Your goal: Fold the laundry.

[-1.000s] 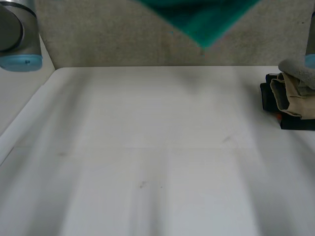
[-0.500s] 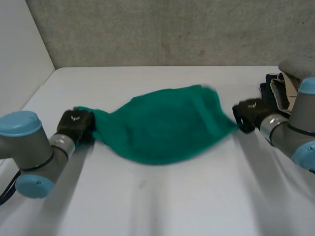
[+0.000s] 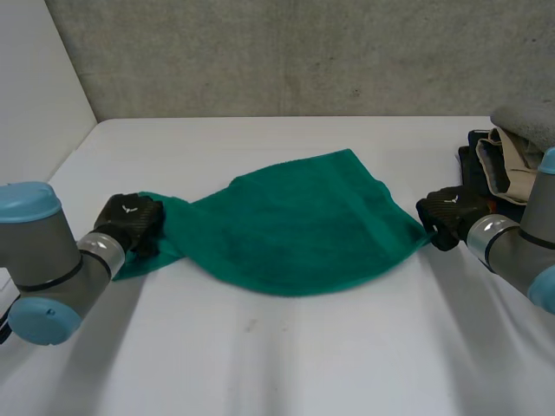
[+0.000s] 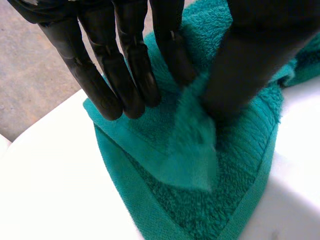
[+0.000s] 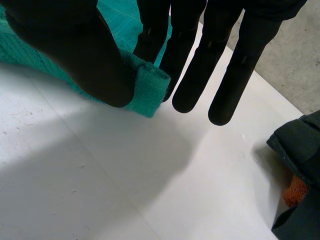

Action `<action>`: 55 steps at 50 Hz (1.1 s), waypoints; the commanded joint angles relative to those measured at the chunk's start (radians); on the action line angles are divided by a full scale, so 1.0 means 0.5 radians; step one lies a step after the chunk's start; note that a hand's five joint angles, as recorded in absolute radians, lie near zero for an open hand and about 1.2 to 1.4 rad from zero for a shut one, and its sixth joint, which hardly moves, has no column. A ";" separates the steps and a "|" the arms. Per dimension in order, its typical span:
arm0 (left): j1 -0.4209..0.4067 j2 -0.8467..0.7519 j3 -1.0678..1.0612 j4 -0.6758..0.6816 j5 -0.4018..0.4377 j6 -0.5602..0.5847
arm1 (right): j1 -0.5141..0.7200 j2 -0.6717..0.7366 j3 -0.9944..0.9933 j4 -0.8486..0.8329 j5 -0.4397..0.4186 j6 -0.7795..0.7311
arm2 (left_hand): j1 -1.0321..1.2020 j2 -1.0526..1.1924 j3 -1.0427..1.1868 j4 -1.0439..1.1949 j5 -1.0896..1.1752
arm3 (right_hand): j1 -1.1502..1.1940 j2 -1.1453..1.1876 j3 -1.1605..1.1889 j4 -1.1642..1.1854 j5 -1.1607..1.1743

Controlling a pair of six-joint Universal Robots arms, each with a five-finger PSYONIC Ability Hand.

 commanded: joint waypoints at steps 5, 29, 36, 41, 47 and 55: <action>0.003 0.279 0.097 -0.253 -0.002 -0.012 | -0.036 -0.124 -0.131 0.063 0.016 0.016 | 0.643 0.699 0.700 0.697 0.715 | 0.515 0.428 0.405 0.392 0.433; 0.157 0.912 0.523 -1.134 0.082 -0.313 | -0.110 -0.542 -1.000 1.369 0.120 -0.100 | 0.643 0.699 0.700 0.697 0.715 | 0.515 0.428 0.405 0.392 0.433; 0.028 0.253 0.897 -1.155 -0.127 -0.040 | 0.028 -0.119 -1.153 1.327 0.319 -0.339 | 0.643 0.699 0.700 0.697 0.715 | 0.515 0.428 0.405 0.392 0.433; -0.064 -0.018 1.370 -1.039 -0.149 0.028 | 0.093 0.090 -1.456 0.920 0.464 -0.272 | 0.643 0.699 0.700 0.697 0.715 | 0.515 0.428 0.405 0.392 0.433; -0.092 0.033 1.782 -0.252 -0.195 -0.146 | 0.062 0.044 -1.610 -0.105 0.587 0.111 | 0.643 0.699 0.700 0.697 0.715 | 0.515 0.428 0.405 0.392 0.433; -0.086 0.184 1.546 0.581 -0.244 -0.475 | 0.016 -0.201 -1.135 -1.005 0.553 0.329 | 0.643 0.699 0.700 0.697 0.715 | 0.515 0.428 0.405 0.392 0.433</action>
